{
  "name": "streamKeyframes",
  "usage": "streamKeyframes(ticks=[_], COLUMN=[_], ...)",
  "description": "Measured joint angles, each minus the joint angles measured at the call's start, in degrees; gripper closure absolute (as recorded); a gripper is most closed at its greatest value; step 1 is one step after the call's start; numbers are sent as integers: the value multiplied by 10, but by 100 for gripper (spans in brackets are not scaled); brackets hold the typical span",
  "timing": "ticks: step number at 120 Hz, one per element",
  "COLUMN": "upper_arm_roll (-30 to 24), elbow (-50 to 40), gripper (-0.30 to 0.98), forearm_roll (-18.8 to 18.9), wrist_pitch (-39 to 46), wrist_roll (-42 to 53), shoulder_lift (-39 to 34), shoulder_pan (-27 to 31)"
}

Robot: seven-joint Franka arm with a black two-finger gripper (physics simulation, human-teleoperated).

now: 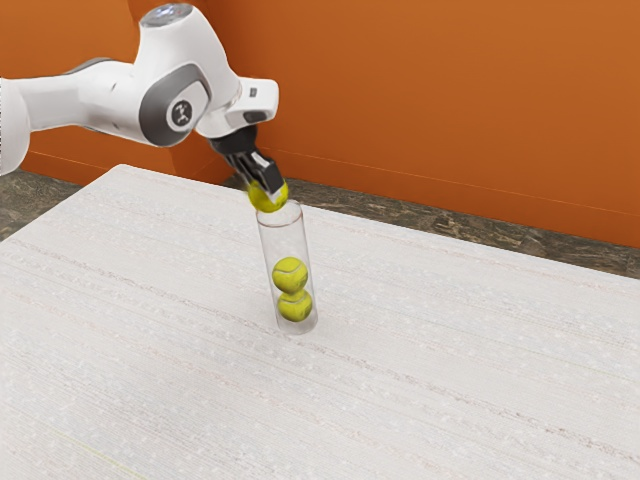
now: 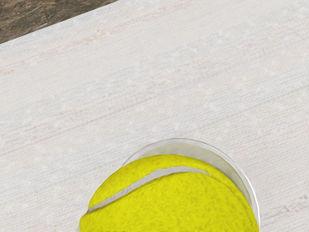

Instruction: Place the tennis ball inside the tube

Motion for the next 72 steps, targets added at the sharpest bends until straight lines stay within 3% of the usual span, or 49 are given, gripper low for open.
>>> streamKeyframes(ticks=[30,72], upper_arm_roll=[0,1], elbow=[4,4], gripper=[43,11], forearm_roll=[3,-7], wrist_pitch=[2,0], wrist_roll=[-8,0], shoulder_lift=[5,6], shoulder_pan=[-9,-9])
